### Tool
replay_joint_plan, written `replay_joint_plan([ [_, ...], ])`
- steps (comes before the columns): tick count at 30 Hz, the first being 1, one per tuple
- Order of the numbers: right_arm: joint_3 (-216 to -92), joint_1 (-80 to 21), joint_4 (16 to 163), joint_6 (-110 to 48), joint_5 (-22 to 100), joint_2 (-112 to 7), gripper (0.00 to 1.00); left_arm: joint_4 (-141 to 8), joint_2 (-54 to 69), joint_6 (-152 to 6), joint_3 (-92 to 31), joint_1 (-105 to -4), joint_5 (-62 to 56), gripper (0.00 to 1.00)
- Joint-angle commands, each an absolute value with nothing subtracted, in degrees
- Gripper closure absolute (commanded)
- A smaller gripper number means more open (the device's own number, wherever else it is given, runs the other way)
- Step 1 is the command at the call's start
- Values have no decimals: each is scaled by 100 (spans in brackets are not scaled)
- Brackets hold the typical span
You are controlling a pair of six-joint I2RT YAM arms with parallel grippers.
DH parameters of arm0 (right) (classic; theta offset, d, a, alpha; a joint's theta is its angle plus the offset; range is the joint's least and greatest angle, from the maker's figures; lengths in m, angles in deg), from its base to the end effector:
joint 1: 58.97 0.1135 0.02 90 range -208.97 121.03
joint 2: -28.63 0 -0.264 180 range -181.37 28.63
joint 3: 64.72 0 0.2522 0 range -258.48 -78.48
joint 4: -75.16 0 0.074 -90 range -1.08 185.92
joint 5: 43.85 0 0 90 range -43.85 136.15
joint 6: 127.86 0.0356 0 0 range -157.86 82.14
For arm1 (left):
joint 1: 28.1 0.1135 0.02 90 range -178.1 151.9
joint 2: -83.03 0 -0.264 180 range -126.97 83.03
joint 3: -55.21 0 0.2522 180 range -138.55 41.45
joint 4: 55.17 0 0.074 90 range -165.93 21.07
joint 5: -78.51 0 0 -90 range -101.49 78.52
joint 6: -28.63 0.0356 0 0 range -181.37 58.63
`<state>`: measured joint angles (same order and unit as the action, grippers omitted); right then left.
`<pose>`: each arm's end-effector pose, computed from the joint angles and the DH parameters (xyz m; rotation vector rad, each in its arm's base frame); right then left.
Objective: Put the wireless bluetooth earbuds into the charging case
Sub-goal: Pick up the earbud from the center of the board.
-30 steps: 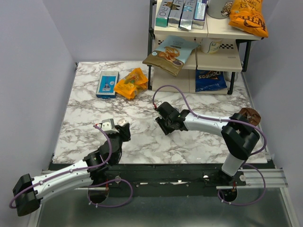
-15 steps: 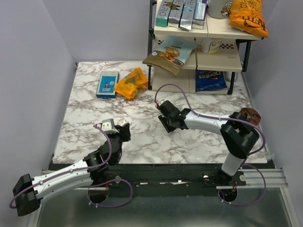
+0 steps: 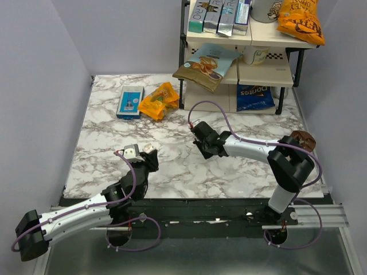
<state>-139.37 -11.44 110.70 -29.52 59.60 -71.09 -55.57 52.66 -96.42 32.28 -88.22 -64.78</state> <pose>0.2399 0.2499 0.1722 -0.7905 2.4587 0.0482 0.0928 -0.1043 0.2013 -0.3219 1.6422 -0.4679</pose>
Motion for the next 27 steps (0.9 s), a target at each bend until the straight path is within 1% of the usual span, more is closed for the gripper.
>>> replay_joint_plan([
  [1, -13966, -1142, 11168, -2828, 5986, -6929, 99, -5391, 5306, -9627, 3275, -8848, -6492, 100],
  [7, -14000, -1142, 11291, -2819, 5854, -6586, 99, -5198, 5201, -9521, 3275, -8848, -6335, 100],
  [10, -14027, -1142, 11432, -2793, 5582, -6130, 99, -5188, 5244, -9303, 3222, -8848, -6002, 100],
  [13, -14018, -1142, 11555, -2845, 4854, -5278, 99, -5128, 5507, -8891, 3160, -8839, -5501, 100],
  [14, -14053, -1142, 11581, -2906, 4156, -5076, 99, -5057, 5595, -8793, 3195, -8839, -5108, 100],
  [16, -14193, -1133, 11861, -3064, 3597, -4557, 99, -4812, 5902, -8634, 3248, -8822, -4675, 100],
  [17, -14255, -1133, 11984, -3074, 3143, -4407, 99, -4680, 5991, -8546, 3300, -8822, -4194, 100],
  [20, -14484, -1142, 12345, -3241, 2612, -3705, 99, -4625, 6036, -8493, 3092, -8734, -3358, 100],
  [21, -14510, -1142, 12424, -3293, 2237, -3537, 99, -4687, 5975, -8414, 2977, -8708, -2719, 100],
  [23, -14467, -1133, 12416, -3390, 1926, -3036, 99, -4828, 5685, -8309, 2583, -8611, -1899, 100],
  [24, -14440, -1125, 12373, -3408, 1716, -2895, 99, -4906, 5562, -8178, 2432, -8585, -1165, 100],
  [27, -14300, -1125, 12329, -3495, 1435, -2412, 99, -5048, 5149, -8001, 1975, -8444, -45, 100],
])
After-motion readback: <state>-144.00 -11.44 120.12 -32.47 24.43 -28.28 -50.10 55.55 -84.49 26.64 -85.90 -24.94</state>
